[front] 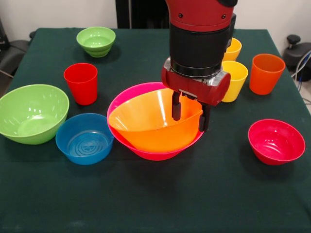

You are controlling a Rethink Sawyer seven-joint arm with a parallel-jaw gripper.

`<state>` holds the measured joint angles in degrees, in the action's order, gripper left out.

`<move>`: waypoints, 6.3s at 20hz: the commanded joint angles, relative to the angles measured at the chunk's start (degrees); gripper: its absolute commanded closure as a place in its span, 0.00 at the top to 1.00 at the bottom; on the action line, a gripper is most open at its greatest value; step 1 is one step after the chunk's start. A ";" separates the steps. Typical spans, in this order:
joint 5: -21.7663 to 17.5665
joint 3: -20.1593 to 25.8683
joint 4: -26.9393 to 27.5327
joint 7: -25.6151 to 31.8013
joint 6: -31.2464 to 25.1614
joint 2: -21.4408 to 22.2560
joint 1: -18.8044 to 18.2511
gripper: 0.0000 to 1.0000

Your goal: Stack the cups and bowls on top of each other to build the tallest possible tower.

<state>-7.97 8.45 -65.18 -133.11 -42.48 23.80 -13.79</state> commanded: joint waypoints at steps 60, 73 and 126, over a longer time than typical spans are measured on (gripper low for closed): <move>-6.52 1.97 -23.52 7.67 -0.21 17.37 -7.45 0.00; -6.51 1.62 -21.88 2.42 1.78 13.66 -4.11 0.00; -6.43 -0.27 -18.42 0.21 4.57 10.42 0.87 0.00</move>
<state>-12.22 6.03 -83.19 -133.11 -39.81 37.04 -14.42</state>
